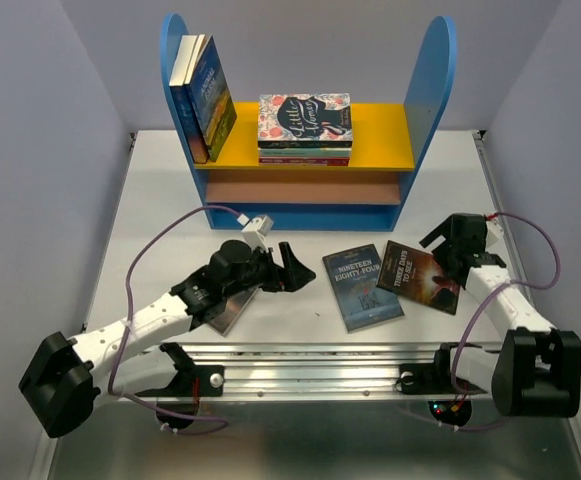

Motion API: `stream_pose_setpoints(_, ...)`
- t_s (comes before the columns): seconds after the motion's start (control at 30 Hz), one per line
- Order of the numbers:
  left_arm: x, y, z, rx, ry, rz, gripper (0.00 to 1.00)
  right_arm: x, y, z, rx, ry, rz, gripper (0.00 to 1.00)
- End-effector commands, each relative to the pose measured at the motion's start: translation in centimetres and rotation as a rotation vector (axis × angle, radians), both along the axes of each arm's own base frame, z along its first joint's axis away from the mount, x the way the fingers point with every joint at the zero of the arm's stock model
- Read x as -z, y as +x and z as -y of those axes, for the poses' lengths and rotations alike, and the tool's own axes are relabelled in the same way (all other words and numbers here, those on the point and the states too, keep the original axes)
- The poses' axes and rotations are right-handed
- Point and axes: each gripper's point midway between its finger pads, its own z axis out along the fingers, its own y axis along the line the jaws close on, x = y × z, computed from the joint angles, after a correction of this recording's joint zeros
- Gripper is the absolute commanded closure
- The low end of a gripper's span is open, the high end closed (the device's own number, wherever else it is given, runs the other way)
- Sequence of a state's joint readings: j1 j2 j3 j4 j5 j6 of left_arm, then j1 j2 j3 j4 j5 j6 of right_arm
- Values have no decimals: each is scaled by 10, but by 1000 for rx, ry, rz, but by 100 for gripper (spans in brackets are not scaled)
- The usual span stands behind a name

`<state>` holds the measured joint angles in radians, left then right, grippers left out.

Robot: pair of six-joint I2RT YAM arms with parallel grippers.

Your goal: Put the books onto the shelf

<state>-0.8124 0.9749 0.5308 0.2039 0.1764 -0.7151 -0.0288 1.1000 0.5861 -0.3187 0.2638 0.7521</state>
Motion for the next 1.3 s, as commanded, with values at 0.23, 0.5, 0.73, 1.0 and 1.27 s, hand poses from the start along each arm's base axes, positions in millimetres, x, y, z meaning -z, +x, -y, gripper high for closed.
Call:
stream_pose_setpoints(0.23,4,8,25,72,-16,22,1,-13,89,28,-65,25,85,0)
stream_pose_setpoints(0.5,6,12,29,76,-6,24,1,25,61,9,-103,114,-21,0)
stream_pose_setpoints(0.73,8,13,31,78,-1,20,1,34,20,-3,-111,157,-87,0)
stream_pose_setpoints(1.0,11,14,30,74,6,17,1,42,-13,-58,-286,400,-132,0)
stream_pose_setpoints(1.27,24,17,37,72,4,-16,1,26,-56,-133,-581,535,-204,4)
